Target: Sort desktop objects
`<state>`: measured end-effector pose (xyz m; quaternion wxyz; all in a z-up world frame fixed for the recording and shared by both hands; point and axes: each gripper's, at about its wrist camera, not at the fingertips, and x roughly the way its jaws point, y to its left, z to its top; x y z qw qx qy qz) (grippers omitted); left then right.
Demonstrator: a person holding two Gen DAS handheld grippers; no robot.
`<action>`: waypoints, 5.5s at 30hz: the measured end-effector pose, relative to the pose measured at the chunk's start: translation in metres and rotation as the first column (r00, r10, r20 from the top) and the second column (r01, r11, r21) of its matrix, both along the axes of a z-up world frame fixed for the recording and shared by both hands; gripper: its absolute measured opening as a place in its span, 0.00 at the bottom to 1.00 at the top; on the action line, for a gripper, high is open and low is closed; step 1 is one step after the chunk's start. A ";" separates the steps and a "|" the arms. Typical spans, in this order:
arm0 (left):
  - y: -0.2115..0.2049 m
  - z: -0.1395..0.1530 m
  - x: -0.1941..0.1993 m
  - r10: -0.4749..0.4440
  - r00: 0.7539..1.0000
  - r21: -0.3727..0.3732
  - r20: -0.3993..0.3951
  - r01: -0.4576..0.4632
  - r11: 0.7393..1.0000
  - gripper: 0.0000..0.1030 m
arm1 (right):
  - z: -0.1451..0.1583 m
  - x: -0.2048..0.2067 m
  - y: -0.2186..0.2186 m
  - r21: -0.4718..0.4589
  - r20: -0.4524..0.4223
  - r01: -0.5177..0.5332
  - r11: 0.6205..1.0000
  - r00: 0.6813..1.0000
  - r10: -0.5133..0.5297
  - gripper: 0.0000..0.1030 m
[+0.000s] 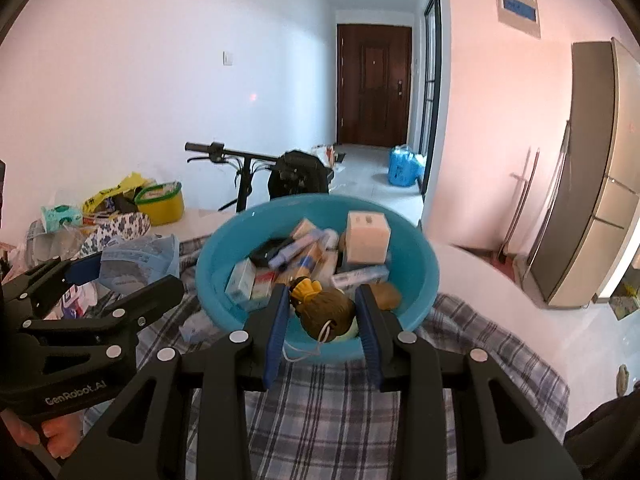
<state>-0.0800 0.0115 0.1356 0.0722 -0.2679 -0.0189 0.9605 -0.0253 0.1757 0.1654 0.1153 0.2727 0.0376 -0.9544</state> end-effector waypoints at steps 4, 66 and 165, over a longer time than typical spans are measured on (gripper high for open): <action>0.003 0.017 -0.004 -0.005 0.999 0.000 -0.039 0.005 1.000 0.78 | 0.013 -0.004 0.003 -0.015 -0.025 0.001 1.000 1.000 -0.001 0.32; -0.011 0.086 -0.102 0.001 0.913 0.006 -0.408 0.002 1.000 0.78 | 0.083 -0.102 0.014 -0.186 -0.372 -0.015 0.982 0.927 -0.056 0.32; -0.031 -0.111 -0.311 0.073 0.919 0.004 0.386 -0.081 0.997 0.78 | -0.075 -0.257 -0.015 -0.026 0.246 -0.008 1.000 0.969 0.014 0.32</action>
